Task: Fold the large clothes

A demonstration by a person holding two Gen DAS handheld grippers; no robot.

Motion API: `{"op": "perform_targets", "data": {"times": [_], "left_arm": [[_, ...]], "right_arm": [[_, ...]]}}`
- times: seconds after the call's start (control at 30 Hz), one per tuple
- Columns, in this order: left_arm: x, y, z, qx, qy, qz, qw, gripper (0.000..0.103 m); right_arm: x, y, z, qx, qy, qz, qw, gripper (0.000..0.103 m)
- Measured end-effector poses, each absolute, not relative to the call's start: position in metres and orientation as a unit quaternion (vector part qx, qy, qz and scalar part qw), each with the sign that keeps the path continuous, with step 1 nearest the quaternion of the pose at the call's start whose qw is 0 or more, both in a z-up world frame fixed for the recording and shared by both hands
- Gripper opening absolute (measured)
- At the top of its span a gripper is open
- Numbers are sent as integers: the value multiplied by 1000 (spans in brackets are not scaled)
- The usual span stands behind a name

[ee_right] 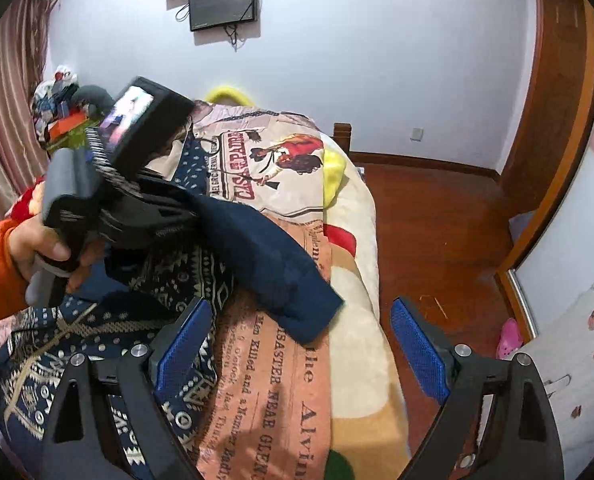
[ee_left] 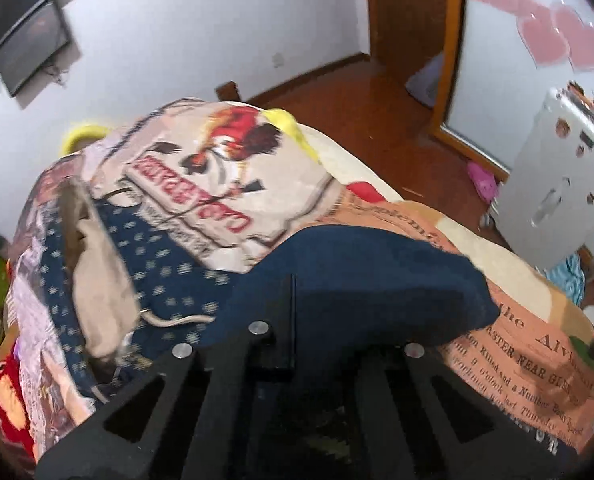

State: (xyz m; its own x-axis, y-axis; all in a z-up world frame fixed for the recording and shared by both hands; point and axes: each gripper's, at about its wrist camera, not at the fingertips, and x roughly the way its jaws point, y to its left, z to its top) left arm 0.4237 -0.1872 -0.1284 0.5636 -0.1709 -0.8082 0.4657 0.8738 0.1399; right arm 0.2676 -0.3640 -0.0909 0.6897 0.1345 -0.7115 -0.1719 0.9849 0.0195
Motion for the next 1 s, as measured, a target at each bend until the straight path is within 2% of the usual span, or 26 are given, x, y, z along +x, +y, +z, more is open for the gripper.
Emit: {"op": "perform_targets", "data": {"times": [0.33, 0.6, 0.8, 1.0], "left_arm": [[398, -91, -123, 92, 453, -142, 875, 1], [375, -29, -164, 80, 492, -86, 863, 1], [368, 12, -189, 34, 518, -66, 852, 1], [347, 15, -197, 67, 530, -85, 841, 7]], "right_arm": [[275, -331, -94, -56, 376, 113, 918, 91], [295, -301, -112, -48, 409, 147, 899, 91], [307, -284, -126, -45, 429, 157, 888, 90], [306, -267, -126, -68, 419, 176, 888, 90]]}}
